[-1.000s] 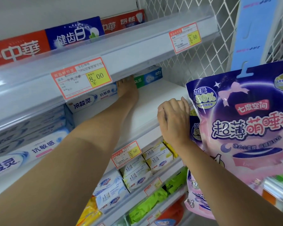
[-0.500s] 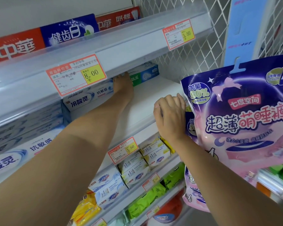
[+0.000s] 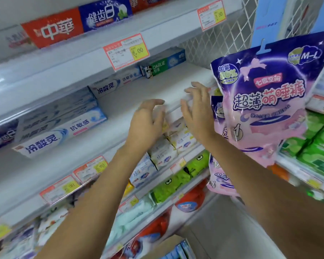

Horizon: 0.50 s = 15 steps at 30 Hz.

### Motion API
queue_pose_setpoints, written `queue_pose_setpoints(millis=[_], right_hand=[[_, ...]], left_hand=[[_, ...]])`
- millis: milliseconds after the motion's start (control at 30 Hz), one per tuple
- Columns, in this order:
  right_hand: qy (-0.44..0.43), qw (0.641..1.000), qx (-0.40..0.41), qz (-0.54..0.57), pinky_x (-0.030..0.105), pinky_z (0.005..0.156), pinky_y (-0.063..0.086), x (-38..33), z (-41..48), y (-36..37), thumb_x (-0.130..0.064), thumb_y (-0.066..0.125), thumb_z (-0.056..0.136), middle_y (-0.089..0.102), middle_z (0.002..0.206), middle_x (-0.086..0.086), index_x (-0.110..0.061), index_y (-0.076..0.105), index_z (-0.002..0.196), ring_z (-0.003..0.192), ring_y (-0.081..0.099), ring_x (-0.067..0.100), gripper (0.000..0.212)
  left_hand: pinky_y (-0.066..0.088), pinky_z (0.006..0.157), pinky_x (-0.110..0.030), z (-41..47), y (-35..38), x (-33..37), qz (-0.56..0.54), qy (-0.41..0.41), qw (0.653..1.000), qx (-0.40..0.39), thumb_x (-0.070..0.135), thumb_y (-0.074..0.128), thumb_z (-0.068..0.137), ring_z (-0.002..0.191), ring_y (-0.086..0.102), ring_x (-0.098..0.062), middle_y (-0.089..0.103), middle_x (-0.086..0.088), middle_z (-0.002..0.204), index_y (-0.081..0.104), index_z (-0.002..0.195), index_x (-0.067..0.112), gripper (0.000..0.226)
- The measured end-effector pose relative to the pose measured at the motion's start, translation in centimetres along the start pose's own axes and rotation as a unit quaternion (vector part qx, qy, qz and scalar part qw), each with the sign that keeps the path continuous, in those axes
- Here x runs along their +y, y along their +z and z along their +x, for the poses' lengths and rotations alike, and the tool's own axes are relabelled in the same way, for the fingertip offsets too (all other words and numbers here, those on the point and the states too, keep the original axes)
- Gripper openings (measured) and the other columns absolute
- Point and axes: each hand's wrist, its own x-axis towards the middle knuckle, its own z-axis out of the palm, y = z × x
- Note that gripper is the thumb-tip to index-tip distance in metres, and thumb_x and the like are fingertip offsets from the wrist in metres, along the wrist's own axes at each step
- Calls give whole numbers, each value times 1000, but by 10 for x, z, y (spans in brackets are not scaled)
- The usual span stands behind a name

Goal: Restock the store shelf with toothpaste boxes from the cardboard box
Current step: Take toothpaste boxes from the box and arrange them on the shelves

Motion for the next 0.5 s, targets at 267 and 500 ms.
queue_pose_setpoints(millis=[267, 500], right_hand=[[86, 960, -257, -70, 28, 45, 27, -1, -217, 4, -57, 41, 89, 32, 51, 0, -14, 34, 44, 45, 36, 19, 62], [362, 754, -536, -114, 29, 78, 46, 17, -406, 22, -34, 56, 91, 48, 109, 5, -11, 48, 110, 92, 56, 20, 31]], left_hand=[[42, 74, -18, -196, 27, -85, -116, -58, 985, -111, 37, 50, 92, 83, 59, -13, 62, -1, 84, 60, 69, 4, 41], [33, 62, -15, -332, 104, -190, -54, -299, 915, -264, 27, 68, 83, 72, 52, -9, 54, 5, 86, 52, 70, 21, 22]])
